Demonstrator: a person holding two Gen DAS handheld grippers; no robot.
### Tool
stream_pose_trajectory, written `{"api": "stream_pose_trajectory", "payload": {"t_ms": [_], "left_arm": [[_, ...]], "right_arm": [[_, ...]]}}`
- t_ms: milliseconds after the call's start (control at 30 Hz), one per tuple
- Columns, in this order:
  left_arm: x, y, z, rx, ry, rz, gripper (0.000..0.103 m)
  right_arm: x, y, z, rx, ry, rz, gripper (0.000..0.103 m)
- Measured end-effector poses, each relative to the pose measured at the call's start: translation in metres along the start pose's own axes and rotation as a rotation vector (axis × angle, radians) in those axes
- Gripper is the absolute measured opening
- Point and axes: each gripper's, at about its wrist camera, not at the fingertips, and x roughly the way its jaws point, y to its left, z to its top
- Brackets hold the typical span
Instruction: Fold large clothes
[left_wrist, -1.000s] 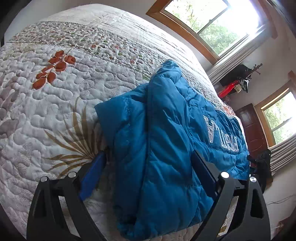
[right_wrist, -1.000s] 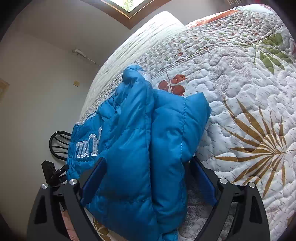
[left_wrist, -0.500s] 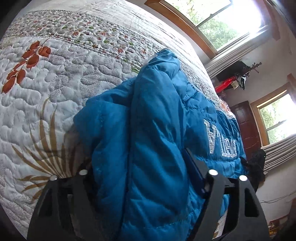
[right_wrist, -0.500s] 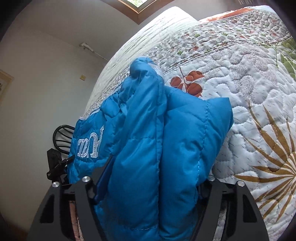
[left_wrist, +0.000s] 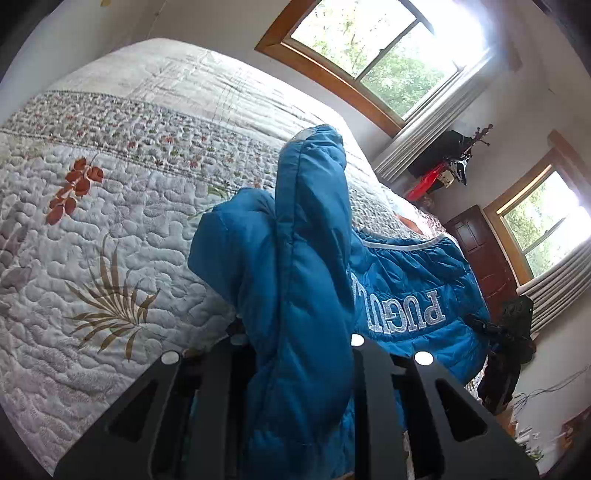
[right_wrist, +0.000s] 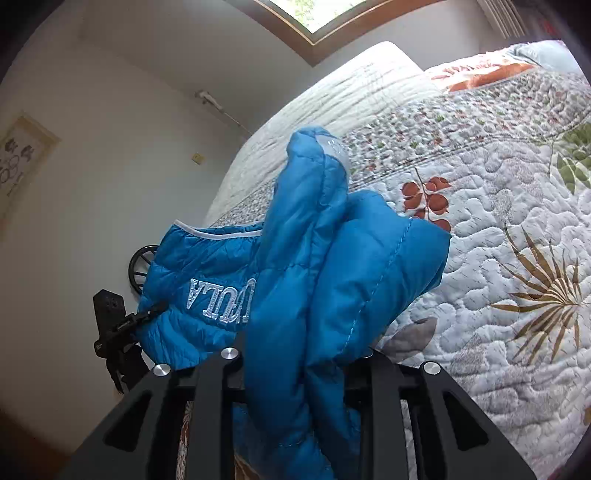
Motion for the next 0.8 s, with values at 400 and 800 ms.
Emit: {"api": "stream_pose_trajectory", "payload": {"t_ms": [400,800], "left_arm": [[-0.123,-0.015,-0.089,0.122,-0.079,0.014,0.016],[-0.111,0.051,-0.164,0.075,0.013,0.117,0.023]], "right_arm": [[-0.061,0.083,-0.093,-0.184,-0.005,0.028,0.025],[-0.030,0.036,-0.163,-0.048,0.089,-0.018,0.028]]}}
